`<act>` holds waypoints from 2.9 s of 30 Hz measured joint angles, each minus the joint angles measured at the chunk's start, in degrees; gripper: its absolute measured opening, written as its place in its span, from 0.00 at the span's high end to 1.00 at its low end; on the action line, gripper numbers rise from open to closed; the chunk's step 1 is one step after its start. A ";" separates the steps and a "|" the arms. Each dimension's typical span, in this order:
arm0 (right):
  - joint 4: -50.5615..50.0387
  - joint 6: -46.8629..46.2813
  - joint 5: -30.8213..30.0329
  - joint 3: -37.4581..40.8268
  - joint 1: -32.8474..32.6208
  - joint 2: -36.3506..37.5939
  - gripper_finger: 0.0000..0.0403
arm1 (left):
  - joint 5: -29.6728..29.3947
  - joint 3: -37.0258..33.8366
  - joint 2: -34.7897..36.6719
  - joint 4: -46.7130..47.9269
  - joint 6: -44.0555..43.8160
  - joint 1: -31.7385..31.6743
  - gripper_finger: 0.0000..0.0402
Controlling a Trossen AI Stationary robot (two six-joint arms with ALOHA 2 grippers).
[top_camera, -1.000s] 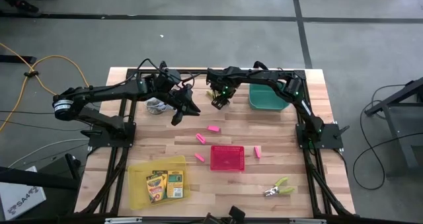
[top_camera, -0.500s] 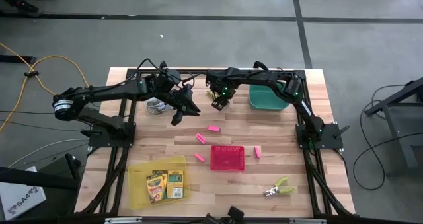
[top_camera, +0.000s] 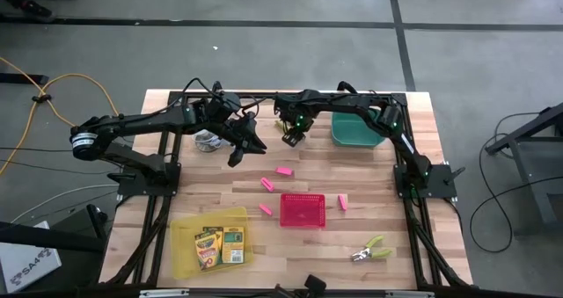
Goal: Pick & Place School Supplies
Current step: Put the top bright green hole punch into the green bin
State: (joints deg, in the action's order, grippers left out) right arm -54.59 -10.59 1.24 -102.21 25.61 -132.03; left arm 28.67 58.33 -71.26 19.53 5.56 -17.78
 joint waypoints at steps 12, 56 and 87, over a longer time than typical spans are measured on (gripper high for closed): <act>-0.57 -1.15 -1.36 0.20 0.00 1.64 0.76 | -0.02 0.00 0.00 -0.02 -1.11 0.00 0.83; -20.13 2.98 -6.91 -0.04 3.03 17.70 0.76 | 0.00 0.00 0.00 -0.02 -0.43 2.34 0.83; -6.06 0.27 -5.68 45.33 6.80 49.19 0.76 | 0.02 0.00 0.00 0.67 0.16 2.32 0.83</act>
State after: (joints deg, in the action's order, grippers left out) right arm -60.65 -10.32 -4.44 -56.88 32.40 -82.84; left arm 28.69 58.33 -71.26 20.20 5.72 -15.46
